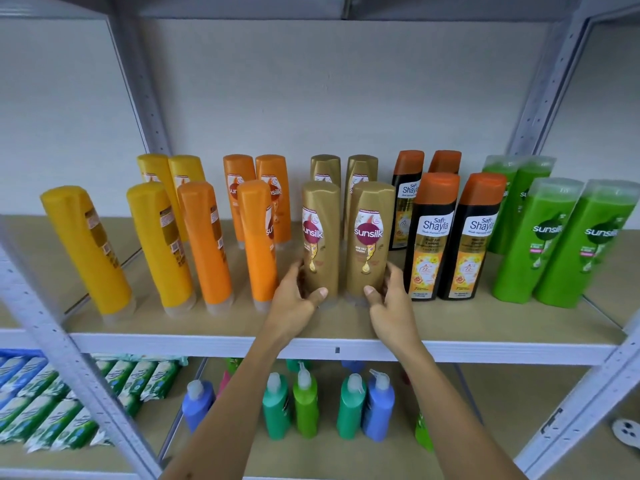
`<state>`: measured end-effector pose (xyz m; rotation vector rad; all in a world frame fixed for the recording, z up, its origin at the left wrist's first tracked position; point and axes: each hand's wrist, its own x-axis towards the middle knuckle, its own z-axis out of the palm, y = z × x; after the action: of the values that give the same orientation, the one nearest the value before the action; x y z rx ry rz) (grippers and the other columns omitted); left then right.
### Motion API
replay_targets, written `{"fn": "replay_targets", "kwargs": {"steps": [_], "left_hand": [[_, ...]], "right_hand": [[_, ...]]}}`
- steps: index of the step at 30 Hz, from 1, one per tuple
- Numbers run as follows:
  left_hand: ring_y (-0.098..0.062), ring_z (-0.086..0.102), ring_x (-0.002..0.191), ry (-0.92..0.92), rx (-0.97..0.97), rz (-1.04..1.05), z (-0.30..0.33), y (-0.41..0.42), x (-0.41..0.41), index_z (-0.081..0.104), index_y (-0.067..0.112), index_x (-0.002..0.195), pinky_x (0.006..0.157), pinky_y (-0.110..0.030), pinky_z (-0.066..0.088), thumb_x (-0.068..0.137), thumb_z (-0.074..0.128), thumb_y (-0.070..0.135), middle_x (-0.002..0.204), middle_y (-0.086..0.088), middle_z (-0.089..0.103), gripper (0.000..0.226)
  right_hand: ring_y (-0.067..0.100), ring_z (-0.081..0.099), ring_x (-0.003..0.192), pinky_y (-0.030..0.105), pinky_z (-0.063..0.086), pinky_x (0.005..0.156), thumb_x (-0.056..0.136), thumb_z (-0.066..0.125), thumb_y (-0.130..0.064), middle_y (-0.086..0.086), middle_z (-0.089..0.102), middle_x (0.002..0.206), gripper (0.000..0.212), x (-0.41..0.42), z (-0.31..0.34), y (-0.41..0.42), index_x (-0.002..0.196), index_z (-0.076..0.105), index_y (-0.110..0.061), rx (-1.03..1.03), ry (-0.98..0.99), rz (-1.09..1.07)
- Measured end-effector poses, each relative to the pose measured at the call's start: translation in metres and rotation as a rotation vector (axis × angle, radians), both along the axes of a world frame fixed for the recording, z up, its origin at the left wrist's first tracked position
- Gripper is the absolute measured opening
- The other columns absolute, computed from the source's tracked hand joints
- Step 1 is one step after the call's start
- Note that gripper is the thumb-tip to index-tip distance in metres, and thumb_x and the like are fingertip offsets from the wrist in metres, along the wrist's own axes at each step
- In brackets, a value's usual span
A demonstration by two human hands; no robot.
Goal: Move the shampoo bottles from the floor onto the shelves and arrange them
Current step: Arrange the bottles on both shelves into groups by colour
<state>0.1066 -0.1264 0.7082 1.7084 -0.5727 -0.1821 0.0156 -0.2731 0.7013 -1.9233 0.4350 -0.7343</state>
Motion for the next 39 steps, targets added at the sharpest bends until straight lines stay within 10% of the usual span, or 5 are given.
{"fn": "replay_targets", "kwargs": {"steps": [39], "left_hand": [[-0.005,0.061,0.106,-0.064,0.001,0.066,-0.004,-0.002,0.000,0.050,0.014,0.127,0.088,-0.019,0.051,0.082,0.074,0.013,0.116,0.004,0.064,0.052]], "right_hand": [[0.013,0.061,0.107,0.039,0.051,0.094,0.090,0.062,-0.020,-0.005,0.063,0.118,0.047,0.001,-0.003,0.000,0.132,0.042,-0.021,-0.020,0.022,-0.068]]}}
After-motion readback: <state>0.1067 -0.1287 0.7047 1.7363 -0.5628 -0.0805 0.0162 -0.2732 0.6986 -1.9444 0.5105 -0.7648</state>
